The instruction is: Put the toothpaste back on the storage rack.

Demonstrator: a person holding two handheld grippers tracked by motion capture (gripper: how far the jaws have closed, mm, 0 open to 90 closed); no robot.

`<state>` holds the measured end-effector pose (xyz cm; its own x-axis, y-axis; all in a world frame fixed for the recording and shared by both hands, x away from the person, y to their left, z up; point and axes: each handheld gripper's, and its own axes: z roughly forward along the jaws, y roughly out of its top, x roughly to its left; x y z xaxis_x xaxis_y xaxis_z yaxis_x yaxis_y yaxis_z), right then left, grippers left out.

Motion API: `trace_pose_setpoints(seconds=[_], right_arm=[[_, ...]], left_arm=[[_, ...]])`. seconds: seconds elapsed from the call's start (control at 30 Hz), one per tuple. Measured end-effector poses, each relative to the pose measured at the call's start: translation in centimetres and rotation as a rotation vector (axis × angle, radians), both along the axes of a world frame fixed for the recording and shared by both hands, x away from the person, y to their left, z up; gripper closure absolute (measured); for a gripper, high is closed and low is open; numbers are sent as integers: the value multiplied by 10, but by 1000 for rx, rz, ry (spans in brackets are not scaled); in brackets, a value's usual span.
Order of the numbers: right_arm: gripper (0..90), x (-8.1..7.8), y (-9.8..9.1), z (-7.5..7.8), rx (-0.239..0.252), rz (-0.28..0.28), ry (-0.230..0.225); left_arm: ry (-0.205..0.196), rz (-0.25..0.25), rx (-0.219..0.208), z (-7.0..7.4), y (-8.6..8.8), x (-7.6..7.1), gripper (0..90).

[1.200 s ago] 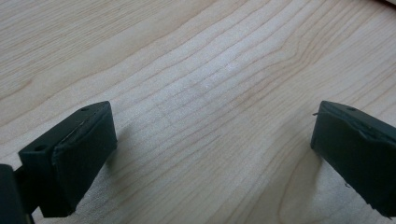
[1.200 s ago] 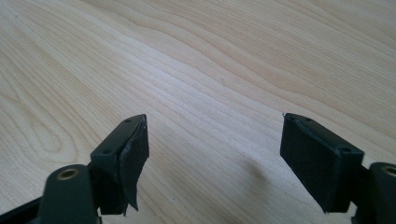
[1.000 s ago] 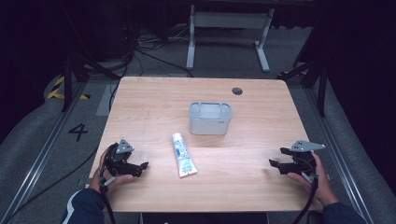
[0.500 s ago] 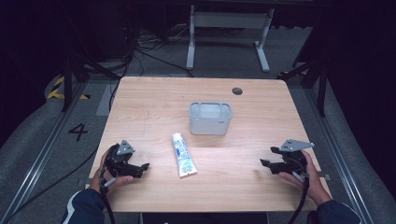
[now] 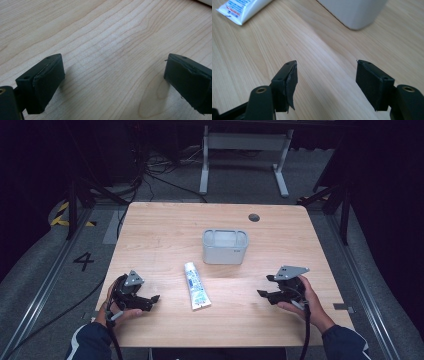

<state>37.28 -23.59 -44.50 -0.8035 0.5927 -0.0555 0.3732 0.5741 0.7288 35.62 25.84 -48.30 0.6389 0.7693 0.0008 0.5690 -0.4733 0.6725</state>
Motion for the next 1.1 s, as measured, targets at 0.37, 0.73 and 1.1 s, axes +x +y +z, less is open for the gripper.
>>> trace_pose_setpoints(seconds=[0.37,0.73,1.1], right_arm=[[358,12,62,13,7,125,-29],[368,27,101,13,0,199,-21],[347,39,135,-2,-92,264,-18]], left_arm=[[9,9,3,1,3,-5,36],[5,37,-7,0,13,-20,39],[1,75,3,0,21,-39,40]])
